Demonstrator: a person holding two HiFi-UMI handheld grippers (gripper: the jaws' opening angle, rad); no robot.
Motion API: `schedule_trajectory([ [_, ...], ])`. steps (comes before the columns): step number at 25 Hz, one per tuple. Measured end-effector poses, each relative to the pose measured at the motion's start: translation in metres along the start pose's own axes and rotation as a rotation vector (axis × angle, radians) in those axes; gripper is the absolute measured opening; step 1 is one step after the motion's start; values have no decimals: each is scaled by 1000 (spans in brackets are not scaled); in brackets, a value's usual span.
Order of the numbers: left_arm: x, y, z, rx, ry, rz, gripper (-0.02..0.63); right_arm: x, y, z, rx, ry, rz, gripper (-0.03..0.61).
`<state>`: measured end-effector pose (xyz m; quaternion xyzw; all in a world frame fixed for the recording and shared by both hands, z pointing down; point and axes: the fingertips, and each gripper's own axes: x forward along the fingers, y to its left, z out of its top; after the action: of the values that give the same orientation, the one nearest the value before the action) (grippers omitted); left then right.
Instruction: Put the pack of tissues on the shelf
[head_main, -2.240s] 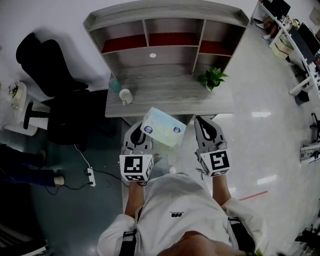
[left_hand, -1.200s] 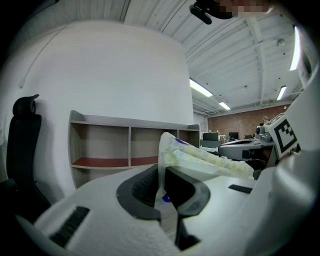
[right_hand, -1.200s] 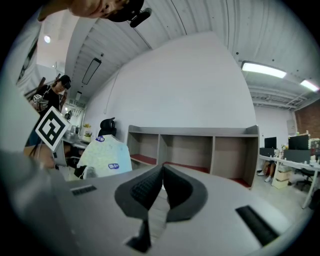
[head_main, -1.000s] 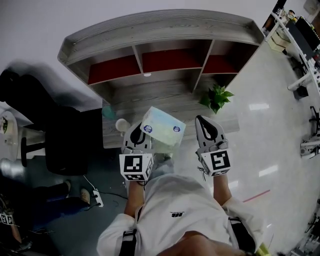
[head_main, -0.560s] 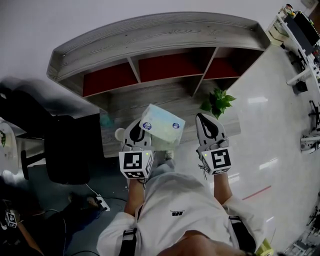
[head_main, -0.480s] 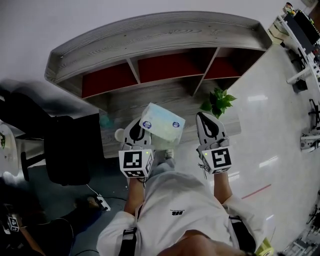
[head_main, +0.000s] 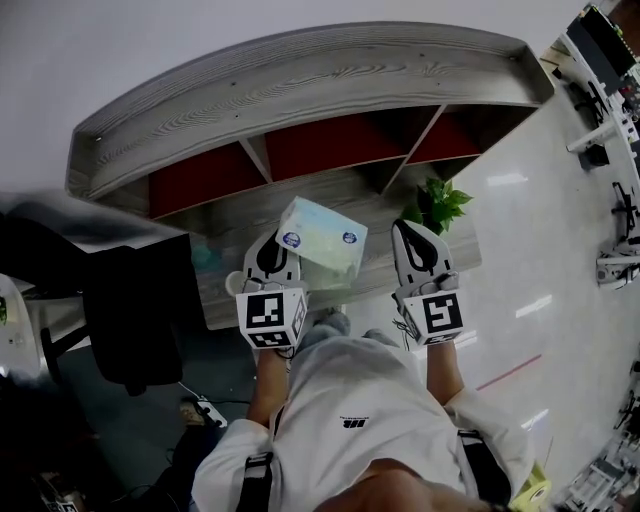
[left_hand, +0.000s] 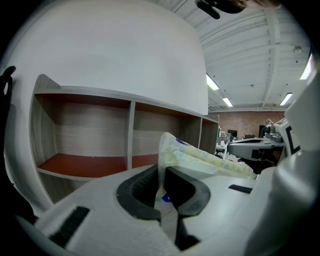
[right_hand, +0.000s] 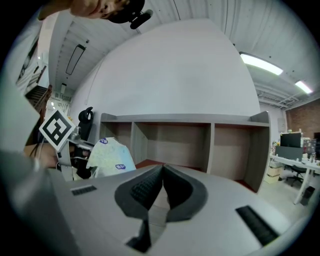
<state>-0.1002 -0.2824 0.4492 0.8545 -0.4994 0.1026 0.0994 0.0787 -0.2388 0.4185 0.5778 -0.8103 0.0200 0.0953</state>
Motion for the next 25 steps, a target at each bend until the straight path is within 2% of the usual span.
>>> schedule_trajectory([
  [12,52,7,9,-25,28,10,37,29,-23,1,-2,13,-20,28],
  [25,100,11,19,-73,39,88,37,54,-52,-10,18,32,25,28],
])
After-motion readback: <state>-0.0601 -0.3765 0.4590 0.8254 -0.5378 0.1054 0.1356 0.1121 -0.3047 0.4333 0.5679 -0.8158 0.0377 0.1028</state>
